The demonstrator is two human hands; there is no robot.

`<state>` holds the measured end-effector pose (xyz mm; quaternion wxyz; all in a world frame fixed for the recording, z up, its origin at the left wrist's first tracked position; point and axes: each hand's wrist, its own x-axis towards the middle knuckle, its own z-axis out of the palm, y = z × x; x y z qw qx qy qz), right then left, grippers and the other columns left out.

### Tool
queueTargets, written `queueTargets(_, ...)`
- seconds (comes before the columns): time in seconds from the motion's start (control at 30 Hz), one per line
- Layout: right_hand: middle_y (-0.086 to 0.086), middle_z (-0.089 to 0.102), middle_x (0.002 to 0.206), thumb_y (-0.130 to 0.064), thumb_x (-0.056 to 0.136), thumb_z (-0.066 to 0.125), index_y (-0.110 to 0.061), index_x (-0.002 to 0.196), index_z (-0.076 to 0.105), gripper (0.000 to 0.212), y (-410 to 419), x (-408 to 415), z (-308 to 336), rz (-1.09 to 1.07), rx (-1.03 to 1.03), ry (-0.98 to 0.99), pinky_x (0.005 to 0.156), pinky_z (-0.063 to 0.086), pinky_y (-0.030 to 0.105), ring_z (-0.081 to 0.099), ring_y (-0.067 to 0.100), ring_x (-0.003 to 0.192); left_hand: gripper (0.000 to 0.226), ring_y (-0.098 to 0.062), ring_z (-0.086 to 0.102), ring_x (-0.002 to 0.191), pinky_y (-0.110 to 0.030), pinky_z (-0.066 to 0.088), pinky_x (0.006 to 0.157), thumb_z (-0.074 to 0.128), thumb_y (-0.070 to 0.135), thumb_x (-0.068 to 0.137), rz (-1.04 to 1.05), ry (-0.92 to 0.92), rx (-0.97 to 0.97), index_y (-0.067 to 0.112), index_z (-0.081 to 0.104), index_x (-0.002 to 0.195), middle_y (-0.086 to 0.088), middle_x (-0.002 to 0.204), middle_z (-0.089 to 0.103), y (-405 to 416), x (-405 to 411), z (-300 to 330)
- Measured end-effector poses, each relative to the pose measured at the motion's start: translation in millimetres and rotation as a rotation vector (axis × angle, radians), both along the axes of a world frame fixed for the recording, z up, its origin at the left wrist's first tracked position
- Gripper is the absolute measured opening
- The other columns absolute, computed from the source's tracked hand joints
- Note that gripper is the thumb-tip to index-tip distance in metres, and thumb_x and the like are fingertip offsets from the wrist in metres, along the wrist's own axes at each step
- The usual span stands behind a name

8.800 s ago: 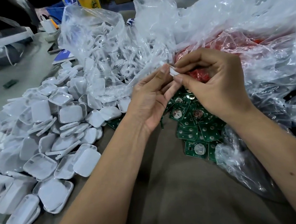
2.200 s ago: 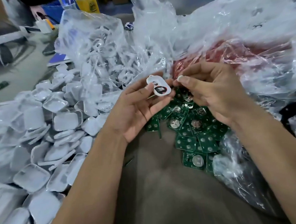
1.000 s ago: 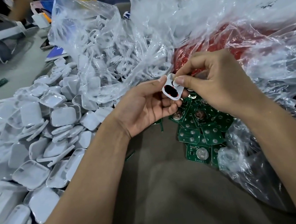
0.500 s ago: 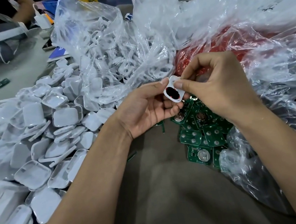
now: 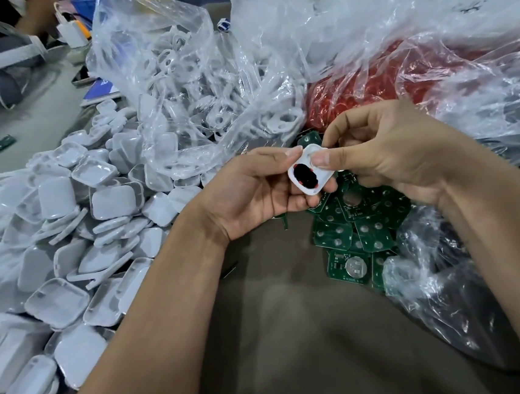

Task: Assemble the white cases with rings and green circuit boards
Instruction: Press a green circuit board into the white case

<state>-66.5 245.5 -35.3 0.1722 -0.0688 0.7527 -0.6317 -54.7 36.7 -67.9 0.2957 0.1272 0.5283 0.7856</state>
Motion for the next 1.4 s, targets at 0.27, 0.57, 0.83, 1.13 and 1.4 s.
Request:
queueTargets(0.27,0.0,0.055,0.062,-0.017,0.065,0.082,-0.012,0.087,0.066,0.028,1,0,0,0.102,-0.171,-0.15,0.043,0.016,0.021,0.03,0.004,0.044,0.029,-0.025,0.061,0.068,-0.025,0.051,0.063,0.046,0.02,0.097,-0.01,-0.041,0.021,-0.001,0.067,0.103,-0.024,0.093,0.069,2,2,3)
queueTargets(0.57,0.005,0.067,0.077,-0.038,0.064,0.084,-0.016,0.093,0.076,0.037,-7,-3,-9,-0.053,-0.049,0.022,0.04,0.037,0.014,0.052,0.002,0.052,0.028,-0.023,0.061,0.071,-0.022,0.054,0.064,0.049,0.022,0.102,0.113,-0.089,0.06,0.0,0.064,0.113,-0.025,0.093,0.07,1,-1,5)
queueTargets(0.83,0.016,0.062,0.081,-0.024,0.08,0.077,-0.005,0.091,0.077,0.022,-2,-2,-10,0.116,-0.153,-0.083,0.039,0.023,0.017,0.027,0.007,0.047,0.031,-0.022,0.063,0.066,-0.021,0.053,0.061,0.059,0.025,0.093,0.122,-0.143,0.082,0.0,0.067,0.11,-0.025,0.09,0.07,-2,0,7)
queueTargets(1.13,0.02,0.059,0.084,-0.019,0.091,0.069,-0.001,0.094,0.075,0.019,-2,-4,-14,0.215,-0.126,-0.088,0.041,0.021,0.018,0.028,0.007,0.048,0.038,-0.019,0.059,0.057,-0.021,0.052,0.051,0.057,0.038,0.094,0.149,-0.177,-0.106,0.004,0.064,0.109,-0.021,0.081,0.069,-7,-2,13)
queueTargets(1.4,0.003,0.039,0.061,-0.015,0.102,0.063,-0.003,0.088,0.076,0.022,-7,-6,-20,0.091,-0.12,-0.052,0.04,0.025,0.018,0.027,0.008,0.046,0.004,-0.02,0.069,0.067,-0.019,0.056,0.058,0.067,0.01,0.093,0.38,0.083,-0.217,0.008,0.069,0.096,-0.01,0.084,0.073,0,-3,12)
